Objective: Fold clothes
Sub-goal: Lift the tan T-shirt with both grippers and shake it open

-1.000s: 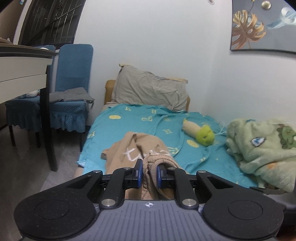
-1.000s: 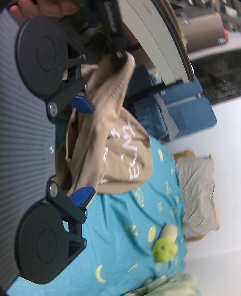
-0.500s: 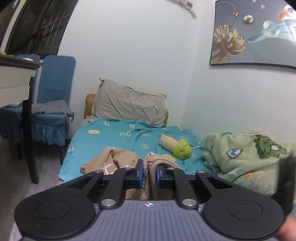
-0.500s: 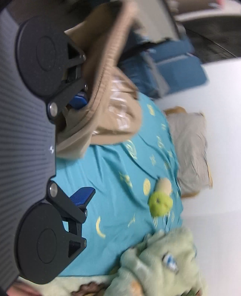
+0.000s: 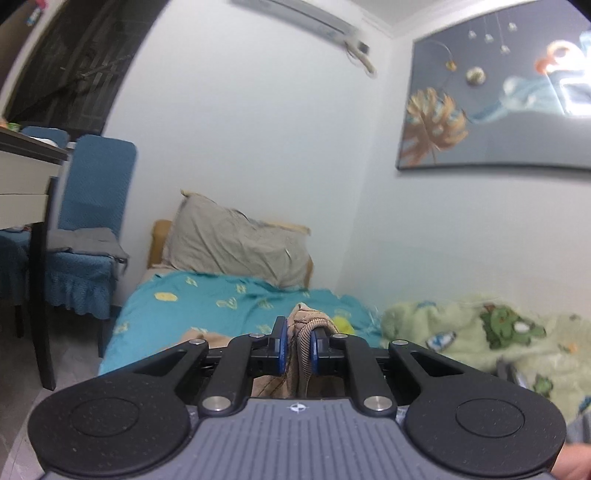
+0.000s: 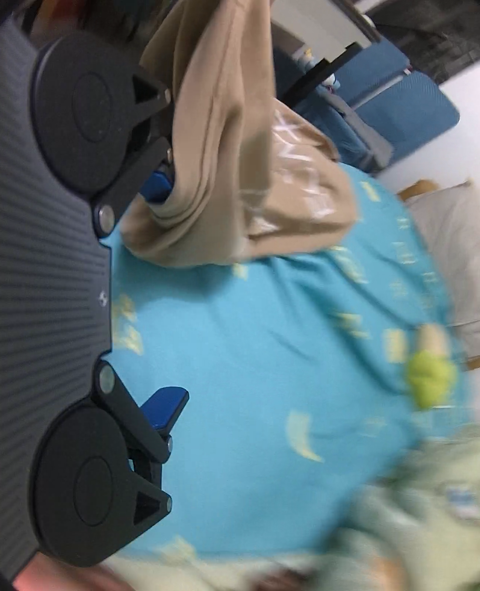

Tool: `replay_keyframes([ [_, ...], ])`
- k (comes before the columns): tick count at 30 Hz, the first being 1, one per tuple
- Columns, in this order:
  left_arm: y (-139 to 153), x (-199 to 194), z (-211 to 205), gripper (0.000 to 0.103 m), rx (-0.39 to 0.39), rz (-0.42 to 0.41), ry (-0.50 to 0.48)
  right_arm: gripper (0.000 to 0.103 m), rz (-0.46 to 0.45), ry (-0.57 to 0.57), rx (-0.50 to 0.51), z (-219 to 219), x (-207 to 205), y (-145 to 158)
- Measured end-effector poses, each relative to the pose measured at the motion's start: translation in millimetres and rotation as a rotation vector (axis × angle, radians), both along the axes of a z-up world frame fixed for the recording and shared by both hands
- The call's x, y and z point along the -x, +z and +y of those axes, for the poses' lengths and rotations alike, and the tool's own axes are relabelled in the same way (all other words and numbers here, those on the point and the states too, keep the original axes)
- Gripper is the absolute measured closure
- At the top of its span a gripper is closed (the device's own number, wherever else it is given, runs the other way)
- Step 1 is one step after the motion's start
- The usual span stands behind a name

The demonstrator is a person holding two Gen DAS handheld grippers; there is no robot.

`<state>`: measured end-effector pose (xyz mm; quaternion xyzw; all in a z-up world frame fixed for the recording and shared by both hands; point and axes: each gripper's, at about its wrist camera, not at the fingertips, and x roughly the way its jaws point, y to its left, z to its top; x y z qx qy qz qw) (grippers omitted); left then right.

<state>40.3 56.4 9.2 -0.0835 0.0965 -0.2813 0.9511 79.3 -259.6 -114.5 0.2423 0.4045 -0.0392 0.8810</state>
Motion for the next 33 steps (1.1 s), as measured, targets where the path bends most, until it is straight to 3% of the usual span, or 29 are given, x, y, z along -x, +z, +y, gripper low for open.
replay_keyframes([
  [2,2,2,3,0.090,0.015,-0.007,0.008,0.000,-0.019,0.012,0.030,5,2,5],
  [4,4,3,7,0.090,0.030,-0.014,0.016,0.000,-0.100,-0.001,0.128,9,11,24],
  [10,11,8,17,0.090,0.074,-0.035,0.039,0.000,-0.430,-0.190,0.468,19,52,79],
  [12,12,9,20,0.090,0.087,-0.039,0.045,0.000,-0.430,-0.208,0.402,14,51,74],
  [20,7,7,14,0.090,0.049,-0.014,0.031,0.000,-0.092,-0.020,-0.033,11,-7,3],
  [22,5,4,12,0.090,0.028,-0.001,0.049,0.000,-0.127,-0.010,0.045,22,-3,12],
  [27,-7,-8,3,0.088,-0.078,0.070,0.077,0.000,-0.269,-0.296,0.304,8,25,41],
  [30,-19,-14,-14,0.085,-0.208,0.089,0.097,0.000,-0.308,-0.371,0.280,-4,33,45],
  [33,-35,-24,-25,0.082,-0.320,0.140,0.123,0.000,-0.290,-0.386,0.239,-7,29,38],
])
